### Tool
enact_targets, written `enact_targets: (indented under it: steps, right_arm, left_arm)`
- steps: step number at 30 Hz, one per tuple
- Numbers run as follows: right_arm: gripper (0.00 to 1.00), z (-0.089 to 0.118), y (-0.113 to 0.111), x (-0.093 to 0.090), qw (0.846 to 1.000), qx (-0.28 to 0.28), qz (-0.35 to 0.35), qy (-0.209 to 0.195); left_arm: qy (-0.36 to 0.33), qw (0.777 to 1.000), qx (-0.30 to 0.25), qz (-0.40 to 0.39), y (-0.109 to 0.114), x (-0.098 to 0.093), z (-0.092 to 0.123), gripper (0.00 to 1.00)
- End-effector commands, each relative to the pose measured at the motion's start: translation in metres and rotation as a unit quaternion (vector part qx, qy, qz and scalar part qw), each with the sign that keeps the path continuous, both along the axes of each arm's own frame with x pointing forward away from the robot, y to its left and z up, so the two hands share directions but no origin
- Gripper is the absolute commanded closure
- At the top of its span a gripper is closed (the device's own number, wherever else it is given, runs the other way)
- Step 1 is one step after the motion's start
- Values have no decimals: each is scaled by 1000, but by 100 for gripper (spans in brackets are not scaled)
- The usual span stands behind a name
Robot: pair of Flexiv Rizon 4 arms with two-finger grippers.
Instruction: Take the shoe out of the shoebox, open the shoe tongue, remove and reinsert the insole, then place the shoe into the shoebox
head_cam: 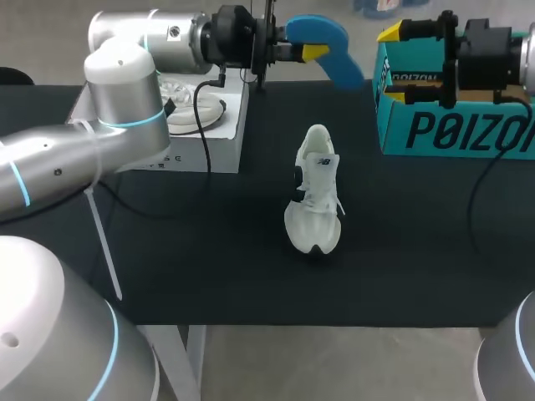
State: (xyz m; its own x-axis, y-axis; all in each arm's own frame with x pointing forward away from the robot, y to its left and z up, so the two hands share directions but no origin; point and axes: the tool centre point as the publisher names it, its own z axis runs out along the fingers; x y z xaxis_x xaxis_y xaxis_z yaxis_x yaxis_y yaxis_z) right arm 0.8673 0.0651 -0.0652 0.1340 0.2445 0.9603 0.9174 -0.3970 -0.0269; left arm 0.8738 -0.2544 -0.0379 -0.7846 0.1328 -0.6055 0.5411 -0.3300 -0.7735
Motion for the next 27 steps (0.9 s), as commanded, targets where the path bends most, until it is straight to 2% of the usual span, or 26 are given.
enact_targets:
  steps: [1, 6, 9, 10, 11, 22, 23, 25, 27]
  right_arm:
    - [0, -1, 4, 2, 1000, -1, -2, 1]
    - [0, -1, 6, 3, 1000, 1, 0, 1]
    - [0, -1, 6, 4, 1000, 0, 2, 1]
    - [0, -1, 6, 4, 1000, 0, 2, 1]
    - [0, -1, 6, 4, 1000, 0, 2, 2]
    - [0, -4, 2, 3, 1000, 0, 1, 2]
    - [0, -4, 2, 3, 1000, 0, 1, 2]
    - [0, -4, 2, 3, 1000, 1, 1, 2]
    - [0, -4, 2, 2, 1000, 2, 2, 2]
  left_arm:
    - [-9, 1000, 16, 11, -8, 10, -9, 100]
    - [-44, 995, 67, 62, -9, 11, -10, 100]
    - [-38, 995, 59, 69, -8, 11, -10, 100]
    - [-40, 995, 47, 72, -8, 13, -10, 100]
    - [-58, 996, 11, 72, -7, 13, -9, 100]
    - [-58, 996, 11, 72, -7, 13, -9, 100]
    - [11, 991, 67, 114, -13, 21, -6, 100]
    - [114, 975, 125, 145, -15, 33, -5, 100]
    - [196, 960, 144, 135, -13, 44, -5, 100]
